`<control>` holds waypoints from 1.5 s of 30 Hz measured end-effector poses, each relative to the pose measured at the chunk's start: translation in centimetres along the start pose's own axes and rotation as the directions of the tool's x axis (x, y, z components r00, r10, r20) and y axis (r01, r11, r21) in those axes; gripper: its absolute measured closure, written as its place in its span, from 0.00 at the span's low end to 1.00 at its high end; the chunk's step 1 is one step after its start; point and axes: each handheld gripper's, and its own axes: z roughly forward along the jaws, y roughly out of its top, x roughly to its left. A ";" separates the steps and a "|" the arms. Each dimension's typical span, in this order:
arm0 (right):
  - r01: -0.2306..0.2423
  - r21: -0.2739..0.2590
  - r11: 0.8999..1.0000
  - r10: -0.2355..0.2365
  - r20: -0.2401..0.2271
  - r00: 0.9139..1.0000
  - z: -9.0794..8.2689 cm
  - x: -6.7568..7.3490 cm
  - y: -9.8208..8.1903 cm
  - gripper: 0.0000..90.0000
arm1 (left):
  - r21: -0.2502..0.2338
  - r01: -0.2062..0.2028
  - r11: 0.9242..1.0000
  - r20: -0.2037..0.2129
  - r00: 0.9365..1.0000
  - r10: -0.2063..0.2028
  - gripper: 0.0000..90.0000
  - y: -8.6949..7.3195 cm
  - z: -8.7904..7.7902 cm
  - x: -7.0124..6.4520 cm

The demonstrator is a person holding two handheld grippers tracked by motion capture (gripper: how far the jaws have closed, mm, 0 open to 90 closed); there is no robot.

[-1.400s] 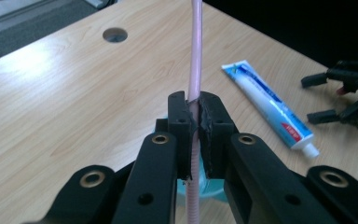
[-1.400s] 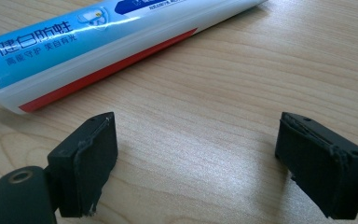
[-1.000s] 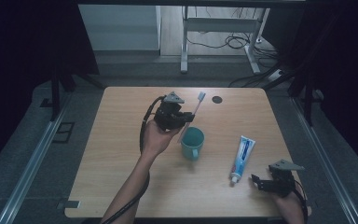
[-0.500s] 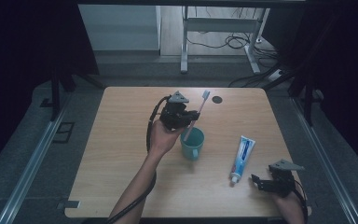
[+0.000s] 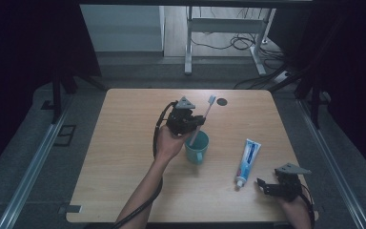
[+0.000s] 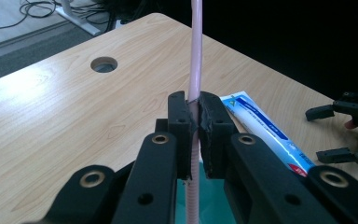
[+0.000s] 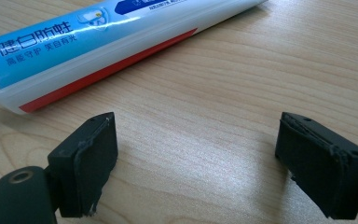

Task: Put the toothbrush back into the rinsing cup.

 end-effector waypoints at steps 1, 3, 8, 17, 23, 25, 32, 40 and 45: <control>0.000 0.000 1.000 0.000 0.000 1.000 0.0 0.0 0.0 0.14 | -0.001 0.000 1.000 -0.001 1.000 0.000 0.94 -0.1 0.0 0.0; -0.001 0.000 1.000 0.001 0.000 1.000 0.0 0.0 0.0 0.14 | -0.002 0.004 1.000 -0.001 1.000 -0.004 0.94 -0.3 0.1 0.1; -0.001 0.000 1.000 0.001 0.001 1.000 0.0 0.0 0.0 0.14 | -0.007 0.009 1.000 -0.002 1.000 -0.009 0.94 -1.0 0.5 0.2; -0.001 0.000 1.000 0.001 0.001 1.000 0.0 0.0 0.0 0.14 | -0.002 0.026 1.000 0.000 1.000 -0.026 0.94 -2.7 1.4 0.4; -0.002 0.001 1.000 0.002 0.001 1.000 0.0 0.0 0.0 0.14 | 0.002 0.031 1.000 -0.003 1.000 -0.031 0.93 -3.4 1.7 0.4; -0.001 0.000 1.000 0.001 0.001 1.000 0.0 0.0 0.0 0.14 | 0.003 0.034 0.999 -0.006 0.999 -0.034 0.93 -3.6 1.8 0.4; -0.003 0.001 1.000 0.003 0.001 1.000 0.0 0.0 0.0 0.14 | 0.010 0.039 0.999 -0.017 0.999 -0.039 0.93 -4.4 2.3 0.4; -0.002 0.001 1.000 0.002 0.001 1.000 0.0 0.0 0.0 0.14 | 0.022 0.034 0.999 -0.022 0.999 -0.034 0.93 -5.1 3.0 0.1; -0.002 0.001 1.000 0.002 0.001 1.000 0.0 0.0 0.0 0.14 | 0.035 0.031 0.999 -0.025 0.999 -0.030 0.93 -5.5 3.4 0.0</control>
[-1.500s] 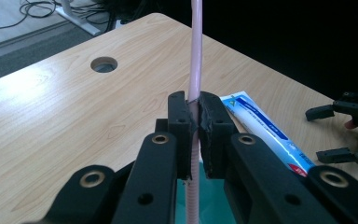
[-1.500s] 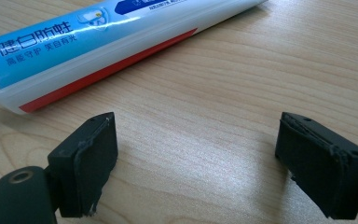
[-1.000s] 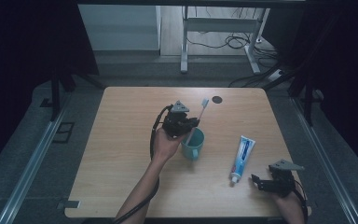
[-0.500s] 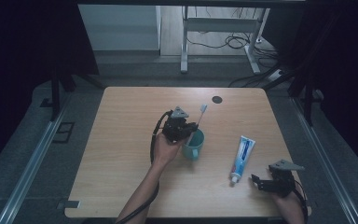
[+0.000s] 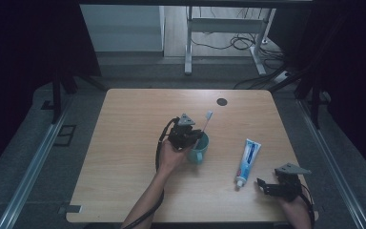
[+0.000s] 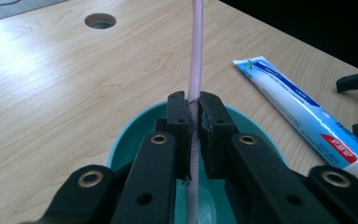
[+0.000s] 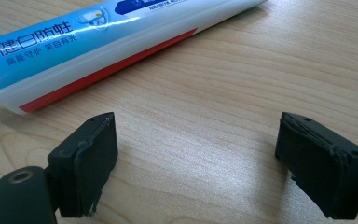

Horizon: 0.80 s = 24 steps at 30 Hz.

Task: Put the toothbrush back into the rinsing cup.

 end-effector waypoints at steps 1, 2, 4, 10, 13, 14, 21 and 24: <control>0.000 0.000 1.000 0.000 0.000 1.000 0.0 0.0 0.0 0.14 | 0.003 -0.002 1.000 -0.001 1.000 0.002 0.93 0.0 0.1 0.0; 0.000 0.000 1.000 0.000 0.000 1.000 0.0 0.0 0.0 0.14 | 0.007 0.000 1.000 0.000 1.000 0.000 0.93 -0.1 0.2 0.0; 0.000 0.000 1.000 0.000 0.000 1.000 0.0 0.0 0.0 0.14 | 0.013 -0.002 1.000 -0.002 1.000 0.002 0.93 -0.2 0.4 -0.1; 0.000 0.000 1.000 0.000 0.000 1.000 0.0 0.0 0.0 0.14 | 0.029 0.001 1.000 -0.003 1.000 -0.001 0.93 -0.4 0.6 0.0; 0.000 0.000 1.000 0.000 0.000 1.000 0.0 0.0 0.0 0.14 | 0.033 0.008 0.999 -0.004 1.000 -0.008 0.92 -0.4 0.7 0.0; 0.000 0.000 1.000 0.000 0.000 1.000 0.0 0.0 0.0 0.14 | 0.029 0.017 0.999 -0.002 1.000 -0.017 0.92 -0.4 0.7 0.1; -0.001 0.000 1.000 0.001 0.000 1.000 0.0 0.0 0.0 0.14 | 0.053 0.020 0.998 0.002 1.000 -0.020 0.91 -0.4 0.8 0.2; 0.000 0.000 1.000 0.000 0.000 1.000 0.0 0.0 0.0 0.14 | 0.055 0.024 0.998 0.003 1.000 -0.024 0.90 -0.4 0.8 0.2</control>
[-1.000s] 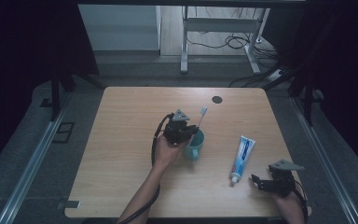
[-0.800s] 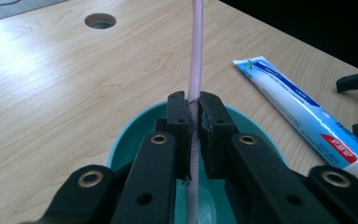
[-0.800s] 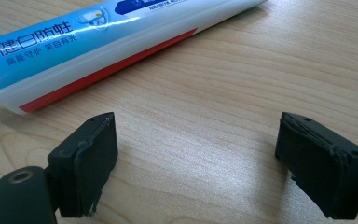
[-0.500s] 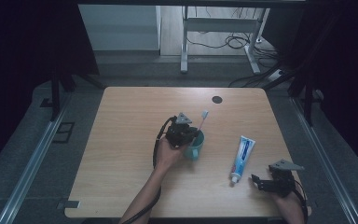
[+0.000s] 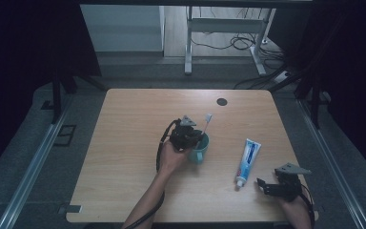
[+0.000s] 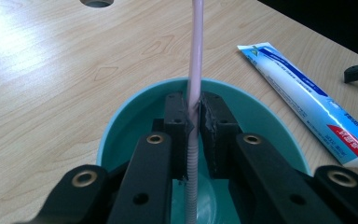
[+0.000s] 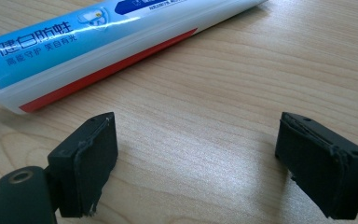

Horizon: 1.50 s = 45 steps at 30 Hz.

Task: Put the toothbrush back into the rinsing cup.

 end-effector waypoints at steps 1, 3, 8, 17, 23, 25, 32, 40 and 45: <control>0.000 0.000 1.000 0.000 0.000 1.000 0.0 0.0 0.0 0.14 | 0.000 0.000 1.000 0.000 1.000 0.000 0.89 0.0 0.0 0.0; 0.000 0.000 1.000 0.000 0.000 1.000 0.0 0.0 0.0 0.14 | 0.001 0.003 1.000 0.001 1.000 -0.003 0.88 0.0 0.0 0.0; 0.000 0.000 1.000 0.000 0.000 1.000 0.0 0.0 0.0 0.14 | 0.004 0.001 1.000 0.004 1.000 -0.001 0.84 0.1 0.0 -0.1; 0.000 0.000 1.000 0.000 0.000 1.000 0.0 0.0 0.0 0.14 | -0.010 -0.012 1.000 -0.007 1.000 0.012 0.75 0.4 -0.7 -0.5; 0.000 0.000 1.000 0.000 0.000 1.000 0.0 0.0 0.0 0.14 | -0.024 -0.009 1.000 -0.015 1.000 0.009 0.65 0.6 -1.3 -0.4; 0.000 0.000 1.000 0.000 0.000 1.000 0.0 0.0 0.0 0.14 | -0.030 -0.004 1.000 -0.019 1.000 0.004 0.63 0.6 -1.5 -0.4; 0.000 0.000 1.000 0.000 0.000 1.000 0.0 0.0 0.0 0.14 | -0.051 -0.006 0.999 -0.010 1.000 0.005 0.52 0.9 -2.6 -0.4; 0.000 0.000 1.000 0.000 0.000 1.000 0.0 0.0 0.0 0.14 | -0.063 -0.008 0.998 -0.004 1.000 0.008 0.39 1.0 -3.8 -0.3; 0.000 0.000 1.000 0.000 0.001 1.000 0.0 0.0 0.0 0.14 | -0.057 -0.003 0.998 -0.003 1.000 0.003 0.30 0.8 -4.2 -0.3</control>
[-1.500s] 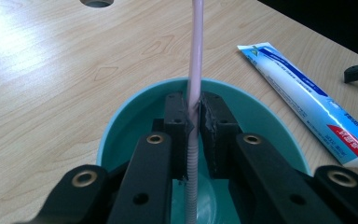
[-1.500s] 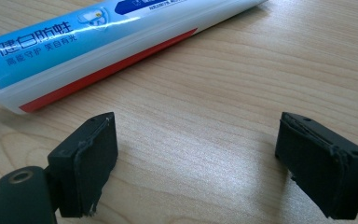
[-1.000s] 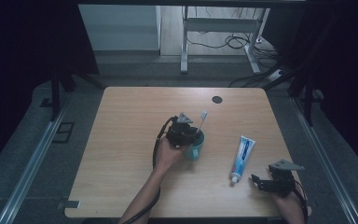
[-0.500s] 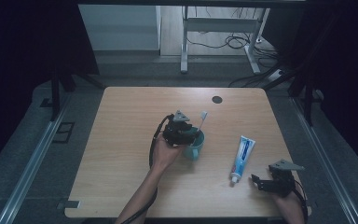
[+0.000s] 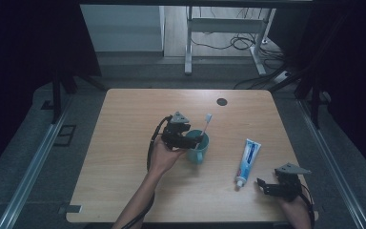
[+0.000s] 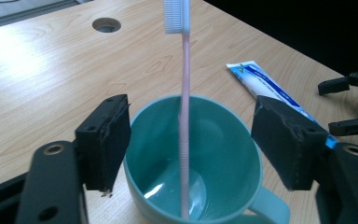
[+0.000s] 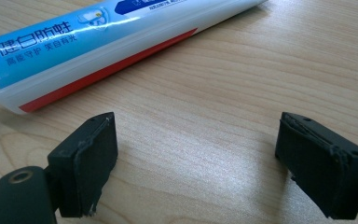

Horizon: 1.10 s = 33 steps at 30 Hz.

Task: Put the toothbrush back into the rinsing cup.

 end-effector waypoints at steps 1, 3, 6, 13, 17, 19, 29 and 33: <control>0.000 0.000 1.000 0.000 0.000 1.000 0.0 0.0 0.0 0.14 | 0.003 0.000 1.000 -0.006 1.000 0.000 0.30 0.0 -0.1 0.0; 0.000 0.000 1.000 0.000 0.000 1.000 0.0 0.0 0.0 0.14 | 0.003 0.001 1.000 -0.013 1.000 0.000 0.26 -0.1 -0.4 -0.1; 0.000 0.000 1.000 0.000 0.000 1.000 0.0 0.0 0.0 0.14 | -0.002 0.003 1.000 -0.011 1.000 -0.003 0.22 -0.1 -0.6 -0.2; 0.000 0.000 1.000 0.000 0.000 1.000 0.0 0.0 0.0 0.14 | 0.011 -0.010 1.000 -0.024 1.000 0.011 0.17 -0.6 -1.6 -0.5; 0.000 0.000 1.000 0.000 0.000 1.000 0.0 0.0 0.0 0.14 | 0.022 -0.014 1.000 -0.034 0.999 0.015 0.16 -1.2 -2.0 -0.4; 0.000 0.000 1.000 0.000 0.000 1.000 0.0 0.0 0.0 0.14 | 0.020 -0.011 1.000 -0.035 0.999 0.012 0.16 -1.5 -2.2 -0.3; 0.001 0.000 1.000 -0.001 0.000 1.000 0.0 0.0 0.0 0.14 | 0.000 -0.007 1.000 -0.042 0.999 0.007 0.13 -3.0 -3.7 0.0; 0.001 0.000 1.000 -0.001 0.000 1.000 0.0 0.0 0.0 0.14 | 0.000 -0.008 1.000 -0.060 0.998 0.008 0.12 -3.9 -4.4 0.1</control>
